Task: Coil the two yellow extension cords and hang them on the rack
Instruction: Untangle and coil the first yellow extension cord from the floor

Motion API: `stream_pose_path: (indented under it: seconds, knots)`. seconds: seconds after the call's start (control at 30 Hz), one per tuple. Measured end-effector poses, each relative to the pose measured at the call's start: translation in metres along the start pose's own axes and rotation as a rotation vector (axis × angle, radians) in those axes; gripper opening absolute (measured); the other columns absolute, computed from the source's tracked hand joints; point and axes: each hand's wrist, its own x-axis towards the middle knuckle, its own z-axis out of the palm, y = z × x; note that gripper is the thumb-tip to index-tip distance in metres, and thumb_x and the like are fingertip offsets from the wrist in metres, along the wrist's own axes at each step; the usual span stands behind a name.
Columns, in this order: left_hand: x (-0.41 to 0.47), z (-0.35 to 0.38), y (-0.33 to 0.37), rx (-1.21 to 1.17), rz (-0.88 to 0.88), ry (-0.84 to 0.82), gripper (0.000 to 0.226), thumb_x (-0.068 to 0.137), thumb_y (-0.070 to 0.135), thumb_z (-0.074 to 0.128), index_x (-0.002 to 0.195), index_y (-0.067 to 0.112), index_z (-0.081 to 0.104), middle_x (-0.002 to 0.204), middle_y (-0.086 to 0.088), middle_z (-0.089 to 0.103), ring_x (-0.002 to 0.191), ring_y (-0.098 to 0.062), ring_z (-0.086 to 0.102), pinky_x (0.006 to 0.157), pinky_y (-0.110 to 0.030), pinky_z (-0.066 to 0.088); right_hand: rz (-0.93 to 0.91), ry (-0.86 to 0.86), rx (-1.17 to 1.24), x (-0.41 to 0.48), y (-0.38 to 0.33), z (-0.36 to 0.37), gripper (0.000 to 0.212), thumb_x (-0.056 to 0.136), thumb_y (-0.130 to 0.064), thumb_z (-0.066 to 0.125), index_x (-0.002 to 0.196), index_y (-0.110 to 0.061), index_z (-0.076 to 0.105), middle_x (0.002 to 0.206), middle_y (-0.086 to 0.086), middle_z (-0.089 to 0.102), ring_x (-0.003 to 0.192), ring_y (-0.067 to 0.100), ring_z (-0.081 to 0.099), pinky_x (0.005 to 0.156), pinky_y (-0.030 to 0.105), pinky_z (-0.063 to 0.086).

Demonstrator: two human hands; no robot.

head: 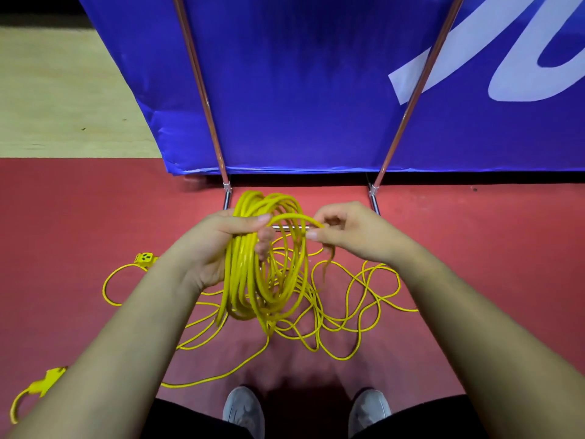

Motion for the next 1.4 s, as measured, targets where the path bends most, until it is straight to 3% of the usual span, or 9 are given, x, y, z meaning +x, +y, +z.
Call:
stream_pose_path:
  seconds: [0.07,0.17,0.27,0.37,0.53,0.77,1.03,1.2,1.4]
  knots:
    - [-0.002,-0.008,0.007,-0.050,0.037,0.012,0.027,0.062,0.015,0.080,0.081,0.014,0.062,0.063,-0.003,0.051,0.047,-0.014,0.050,0.049,-0.025,0.047,0.065,-0.053,-0.080,-0.003,0.026,-0.010,0.016,0.091,-0.019,0.067,0.087,-0.004,0.068,0.070,0.002,0.063,0.064,0.000,0.053,0.064,0.016,0.041]
    - [-0.006,-0.010,0.009,0.127,0.004,0.105,0.026,0.061,0.011,0.082,0.080,0.007,0.065,0.065,-0.008,0.063,0.049,-0.018,0.061,0.047,-0.026,0.052,0.163,0.002,0.202,-0.007,0.051,-0.015,0.008,0.092,-0.010,0.061,0.091,-0.003,0.064,0.077,0.015,0.061,0.069,0.014,0.063,0.072,0.024,0.047]
    - [-0.004,-0.002,0.004,0.188,-0.040,0.222,0.015,0.073,0.010,0.064,0.085,0.001,0.064,0.069,-0.016,0.071,0.056,-0.022,0.070,0.046,-0.027,0.056,0.135,0.104,0.369,-0.002,0.049,-0.015,0.010,0.093,-0.011,0.060,0.096,-0.005,0.067,0.062,0.006,0.048,0.049,0.016,0.043,0.050,0.025,0.034]
    - [-0.003,-0.002,0.005,0.088,-0.041,0.233,0.023,0.080,0.015,0.056,0.095,0.000,0.063,0.079,-0.018,0.073,0.065,-0.023,0.073,0.051,-0.029,0.057,0.088,0.149,0.265,0.001,0.038,-0.019,0.014,0.094,-0.011,0.059,0.095,-0.005,0.072,0.053,-0.005,0.038,0.049,0.012,0.029,0.050,0.026,0.022]
    - [-0.003,-0.002,0.003,0.112,-0.074,0.134,0.029,0.077,0.017,0.055,0.099,-0.002,0.061,0.086,-0.023,0.073,0.070,-0.027,0.073,0.055,-0.032,0.058,0.004,0.047,-0.059,-0.001,0.003,-0.011,0.009,0.090,-0.010,0.066,0.088,-0.012,0.075,0.054,-0.019,0.060,0.052,-0.004,0.047,0.054,0.012,0.034]
    - [0.003,0.002,-0.011,0.272,-0.182,0.045,0.019,0.078,0.017,0.060,0.076,0.006,0.075,0.076,-0.018,0.071,0.056,-0.020,0.068,0.051,-0.025,0.055,-0.155,-0.118,-0.268,-0.009,-0.050,0.016,0.011,0.085,-0.022,0.072,0.085,-0.011,0.071,0.069,0.003,0.066,0.063,0.017,0.059,0.062,0.033,0.047]
    - [0.005,0.000,-0.005,0.063,-0.176,-0.117,0.035,0.054,0.023,0.090,0.077,0.012,0.066,0.061,0.000,0.051,0.046,-0.010,0.048,0.050,-0.022,0.045,0.005,-0.061,-0.204,0.001,0.018,-0.010,0.013,0.083,-0.022,0.074,0.081,-0.022,0.062,0.073,0.000,0.059,0.068,0.013,0.061,0.067,0.035,0.048]
    - [0.005,-0.004,-0.002,0.122,-0.222,-0.047,0.035,0.053,0.020,0.089,0.080,0.007,0.072,0.063,-0.005,0.060,0.048,-0.014,0.056,0.048,-0.024,0.050,0.096,-0.048,-0.104,-0.004,0.048,-0.018,0.006,0.089,-0.020,0.069,0.086,-0.015,0.067,0.077,0.014,0.065,0.073,0.008,0.055,0.074,0.032,0.047]
    - [0.003,-0.007,-0.007,0.221,-0.197,-0.021,0.056,0.038,0.034,0.096,0.082,0.008,0.074,0.085,-0.017,0.073,0.053,-0.019,0.064,0.050,-0.027,0.055,-0.004,0.162,-0.003,0.003,0.026,-0.016,0.015,0.091,-0.019,0.066,0.092,-0.007,0.075,0.068,0.000,0.064,0.065,0.001,0.049,0.063,0.022,0.042]
